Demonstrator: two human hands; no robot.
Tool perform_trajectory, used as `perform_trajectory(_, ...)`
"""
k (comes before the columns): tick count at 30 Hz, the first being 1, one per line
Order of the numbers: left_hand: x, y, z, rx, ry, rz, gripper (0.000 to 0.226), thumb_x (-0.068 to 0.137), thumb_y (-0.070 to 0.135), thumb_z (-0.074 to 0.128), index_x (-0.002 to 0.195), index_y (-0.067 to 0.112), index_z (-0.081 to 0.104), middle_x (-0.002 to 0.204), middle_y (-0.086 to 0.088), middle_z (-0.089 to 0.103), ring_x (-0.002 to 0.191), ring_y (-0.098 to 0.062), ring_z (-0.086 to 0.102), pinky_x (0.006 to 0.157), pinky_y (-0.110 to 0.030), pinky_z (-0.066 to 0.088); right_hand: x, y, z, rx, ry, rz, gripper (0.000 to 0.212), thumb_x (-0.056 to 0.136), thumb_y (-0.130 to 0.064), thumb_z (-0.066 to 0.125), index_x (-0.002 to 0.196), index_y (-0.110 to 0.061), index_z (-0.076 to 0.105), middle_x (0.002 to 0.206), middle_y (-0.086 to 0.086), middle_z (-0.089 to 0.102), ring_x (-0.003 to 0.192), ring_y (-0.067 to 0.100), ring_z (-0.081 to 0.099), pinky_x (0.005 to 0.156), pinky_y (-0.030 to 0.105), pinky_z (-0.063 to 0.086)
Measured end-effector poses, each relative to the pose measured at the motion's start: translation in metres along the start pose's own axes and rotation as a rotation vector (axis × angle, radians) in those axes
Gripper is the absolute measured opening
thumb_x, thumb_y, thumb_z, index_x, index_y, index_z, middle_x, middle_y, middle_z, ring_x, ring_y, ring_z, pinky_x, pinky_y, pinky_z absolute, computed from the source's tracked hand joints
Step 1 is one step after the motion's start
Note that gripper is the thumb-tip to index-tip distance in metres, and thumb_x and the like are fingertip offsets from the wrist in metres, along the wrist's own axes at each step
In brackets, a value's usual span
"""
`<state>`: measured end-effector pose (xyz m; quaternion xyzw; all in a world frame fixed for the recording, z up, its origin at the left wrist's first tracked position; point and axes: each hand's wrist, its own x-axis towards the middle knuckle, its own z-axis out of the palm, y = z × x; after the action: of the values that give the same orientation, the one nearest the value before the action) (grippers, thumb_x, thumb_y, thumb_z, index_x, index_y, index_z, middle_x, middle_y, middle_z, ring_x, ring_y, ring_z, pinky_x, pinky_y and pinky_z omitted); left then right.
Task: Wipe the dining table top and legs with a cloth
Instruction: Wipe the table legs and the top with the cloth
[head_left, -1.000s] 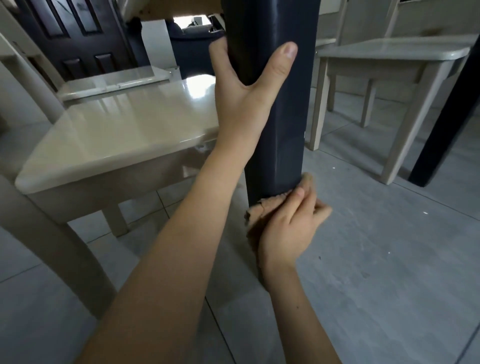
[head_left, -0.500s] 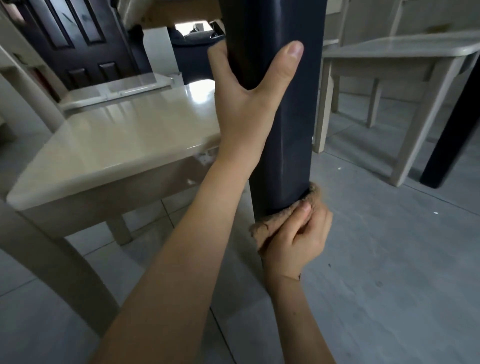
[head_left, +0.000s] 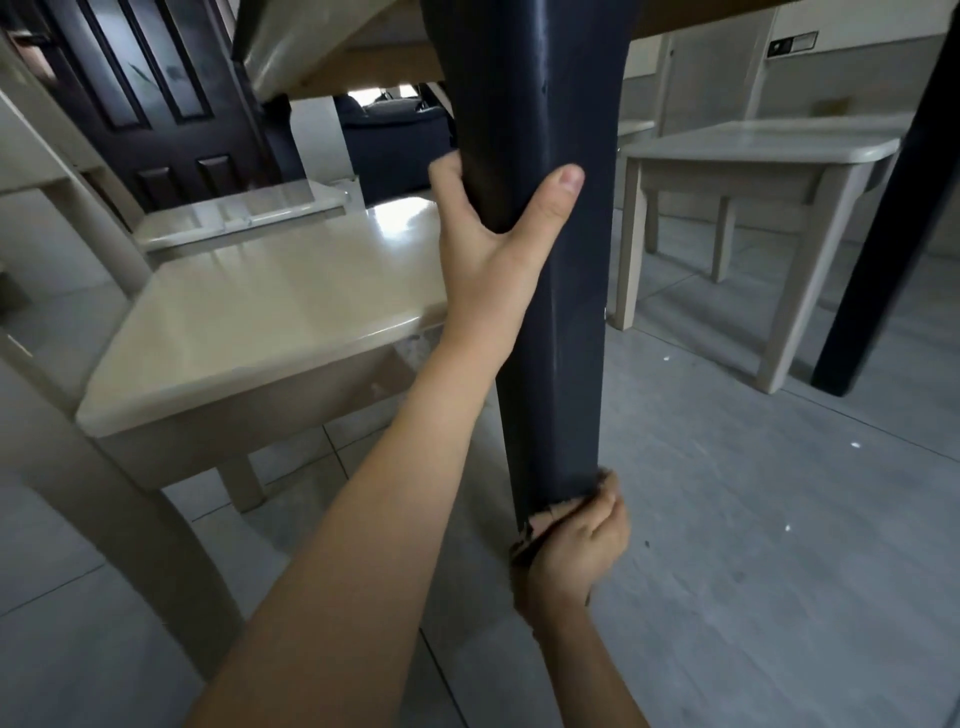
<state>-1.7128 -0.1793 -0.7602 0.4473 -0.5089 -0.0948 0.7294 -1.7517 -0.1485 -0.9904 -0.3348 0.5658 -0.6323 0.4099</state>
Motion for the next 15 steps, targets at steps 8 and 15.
perform_trajectory(8,-0.005,0.005,0.002,-0.012,0.045,-0.009,0.058,0.079,0.033,0.074,0.121,0.006,0.044,0.112,0.001,0.060,0.100,-0.006,0.061,0.077,-0.016,0.050,0.012,-0.136,0.016,0.060,-0.066,-0.557,0.037,0.101,-0.020,0.031,0.127,-0.005,0.052,0.116,0.006,0.058,0.108,0.018,0.051,0.096,0.032,0.038)
perform_trajectory(15,-0.003,0.004,-0.002,0.007,-0.002,-0.046,0.057,0.080,0.035,0.072,0.123,0.013,0.042,0.115,0.003,0.059,0.102,-0.007,0.062,0.081,-0.019,0.053,0.019,-0.052,-0.001,-0.049,-0.080,-0.607,0.030,0.100,-0.012,0.030,0.120,-0.017,0.051,0.099,-0.016,0.048,0.088,-0.004,0.043,0.083,0.013,0.034)
